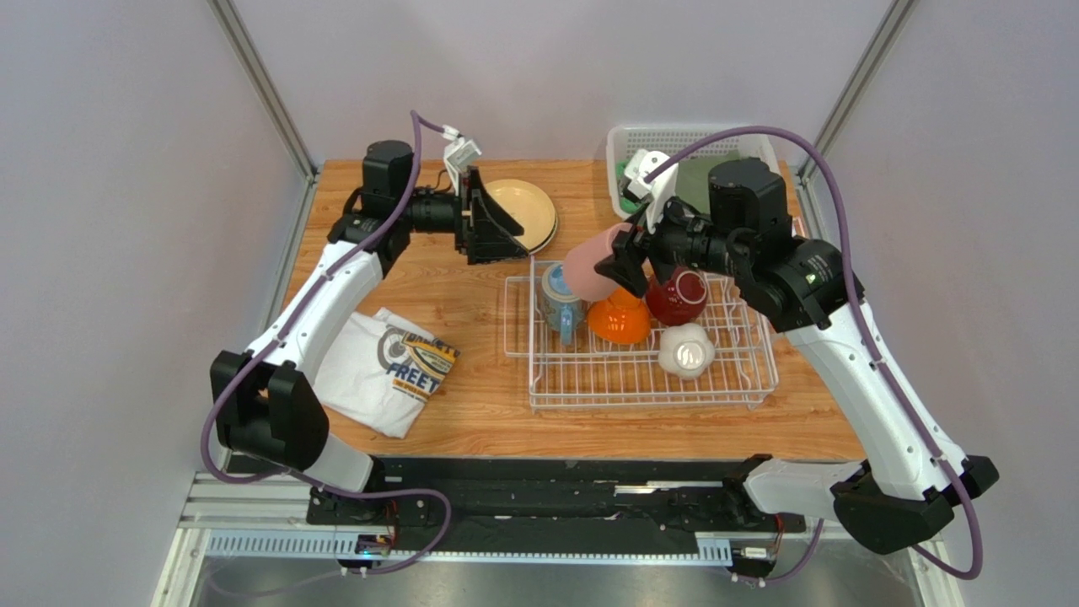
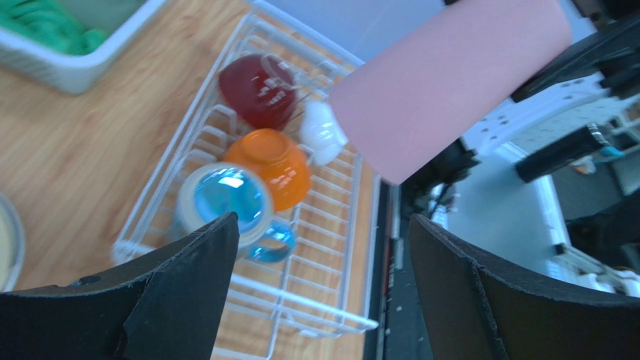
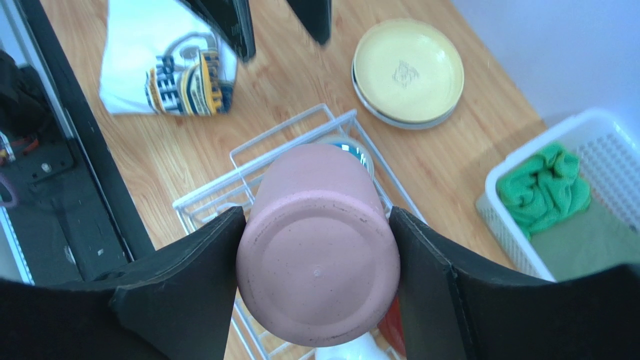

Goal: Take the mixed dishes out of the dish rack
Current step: Pick up the cup from the dish rack.

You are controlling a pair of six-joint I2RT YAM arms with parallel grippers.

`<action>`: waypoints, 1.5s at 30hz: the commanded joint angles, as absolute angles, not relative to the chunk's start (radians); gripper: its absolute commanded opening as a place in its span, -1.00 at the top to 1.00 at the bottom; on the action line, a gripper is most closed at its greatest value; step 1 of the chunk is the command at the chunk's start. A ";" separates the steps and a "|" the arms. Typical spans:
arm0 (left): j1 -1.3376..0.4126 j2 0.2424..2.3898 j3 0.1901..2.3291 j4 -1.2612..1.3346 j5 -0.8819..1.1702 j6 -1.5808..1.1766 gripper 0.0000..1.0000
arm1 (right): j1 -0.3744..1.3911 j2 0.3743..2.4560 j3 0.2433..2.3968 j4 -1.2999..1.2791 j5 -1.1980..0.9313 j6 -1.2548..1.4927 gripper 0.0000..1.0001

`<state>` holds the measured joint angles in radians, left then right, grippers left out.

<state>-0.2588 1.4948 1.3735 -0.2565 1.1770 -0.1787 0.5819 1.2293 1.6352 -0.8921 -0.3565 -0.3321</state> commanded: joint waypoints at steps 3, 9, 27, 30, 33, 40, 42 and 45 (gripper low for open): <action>-0.339 1.534 1.296 0.450 1.342 -0.725 -0.81 | 0.586 1.190 1.631 -0.615 -0.482 -0.256 1.00; -0.379 1.574 1.293 0.667 1.359 -0.928 -0.77 | 0.586 1.204 1.649 -0.621 -0.509 -0.239 1.00; -0.474 1.539 1.210 1.025 1.356 -1.272 -0.04 | 0.586 1.209 1.605 -0.589 -0.499 -0.230 1.00; -0.477 1.523 1.207 1.025 1.347 -1.278 0.12 | 0.584 1.206 1.586 -0.580 -0.491 -0.239 1.00; -0.477 1.506 1.206 1.023 1.339 -1.284 0.31 | 0.586 1.198 1.556 -0.575 -0.479 -0.252 1.00; -0.477 1.483 1.216 1.025 1.322 -1.308 0.94 | 0.586 1.203 1.505 -0.583 -0.463 -0.284 0.93; -0.477 1.482 1.219 1.031 1.316 -1.312 0.97 | 0.586 1.207 1.493 -0.584 -0.463 -0.285 0.91; -0.477 1.482 1.224 1.019 1.313 -1.307 1.00 | 0.586 1.213 1.485 -0.584 -0.465 -0.288 0.83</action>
